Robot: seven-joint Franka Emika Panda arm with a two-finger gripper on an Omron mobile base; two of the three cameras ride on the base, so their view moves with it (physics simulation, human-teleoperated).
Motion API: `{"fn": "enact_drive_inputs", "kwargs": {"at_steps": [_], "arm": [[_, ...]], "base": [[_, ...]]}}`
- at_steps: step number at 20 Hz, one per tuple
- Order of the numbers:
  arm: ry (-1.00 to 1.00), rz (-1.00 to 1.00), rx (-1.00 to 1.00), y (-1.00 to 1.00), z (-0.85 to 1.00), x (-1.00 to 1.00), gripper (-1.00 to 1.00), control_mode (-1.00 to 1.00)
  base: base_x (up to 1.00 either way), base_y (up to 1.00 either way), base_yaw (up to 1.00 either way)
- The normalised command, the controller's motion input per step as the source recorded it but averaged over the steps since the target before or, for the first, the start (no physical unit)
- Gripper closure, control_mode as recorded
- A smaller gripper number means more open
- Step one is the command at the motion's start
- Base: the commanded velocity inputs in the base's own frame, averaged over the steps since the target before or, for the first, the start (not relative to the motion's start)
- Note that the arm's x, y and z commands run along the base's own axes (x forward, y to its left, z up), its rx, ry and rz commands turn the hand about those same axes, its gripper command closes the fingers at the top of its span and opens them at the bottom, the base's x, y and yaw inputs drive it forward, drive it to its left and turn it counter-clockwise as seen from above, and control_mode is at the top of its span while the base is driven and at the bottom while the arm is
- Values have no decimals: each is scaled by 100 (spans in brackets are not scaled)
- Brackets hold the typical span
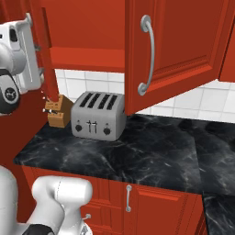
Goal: Close all open cabinet doors.
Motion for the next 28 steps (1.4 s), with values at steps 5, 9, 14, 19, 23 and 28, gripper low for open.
{"fn": "enact_drive_inputs", "kwargs": {"at_steps": [5,9,14,19,23,28], "arm": [[3,-6,0,-4,0,100,-100,-100],[3,-8,0,0,0,99,-100,-100],[5,-9,0,0,0,94,-100,-100],[4,-11,-1,0,-1,86,-100,-100],[5,-8,0,-3,-14,93,-100,-100],[0,-2,0,-12,-17,85,-100,-100]], "base": [[0,0,0],[0,0,0],[0,0,0],[0,0,0],[0,0,0],[0,0,0]]}}
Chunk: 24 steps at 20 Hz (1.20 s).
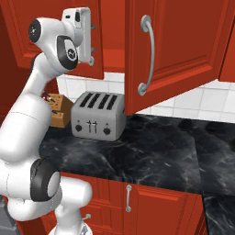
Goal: Close all open cabinet doors.
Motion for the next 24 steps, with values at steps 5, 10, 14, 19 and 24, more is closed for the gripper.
{"fn": "enact_drive_inputs", "kwargs": {"at_steps": [5,10,14,19,24], "arm": [[0,0,0,-13,-19,78,-100,-100],[0,1,0,-6,-20,72,-100,-100],[0,6,0,-4,-20,70,-100,-100],[0,9,0,-4,-20,76,-100,-100],[0,10,0,-2,-19,61,-100,-100]], "base": [[0,0,0],[0,0,0],[0,0,0],[0,0,0],[0,0,0]]}}
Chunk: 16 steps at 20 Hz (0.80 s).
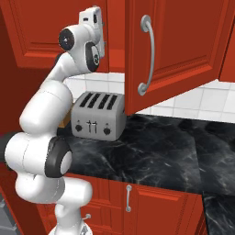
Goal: Close all open cabinet doors.
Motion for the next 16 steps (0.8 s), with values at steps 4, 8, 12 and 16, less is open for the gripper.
{"fn": "enact_drive_inputs", "kwargs": {"at_steps": [4,8,12,16], "arm": [[0,0,0,10,-1,-24,-100,-100],[0,-4,0,22,0,-67,-100,-100],[0,-5,0,24,0,-76,-100,-100],[0,-5,0,24,0,-85,-100,-100]], "base": [[0,0,0],[0,0,0],[0,0,0],[0,0,0]]}}
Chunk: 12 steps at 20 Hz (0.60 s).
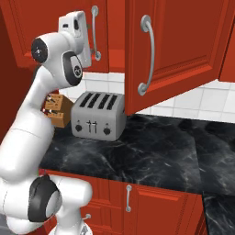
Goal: Close all open cabinet doors.
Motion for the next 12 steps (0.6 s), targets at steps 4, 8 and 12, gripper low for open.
{"fn": "enact_drive_inputs", "kwargs": {"at_steps": [4,8,12], "arm": [[0,-6,5,12,0,-98,-100,-100],[-3,-12,15,3,-18,-100,-100,-100],[-8,-16,20,0,-16,-100,-100,-100]], "base": [[0,0,0],[0,0,0],[0,0,0]]}}
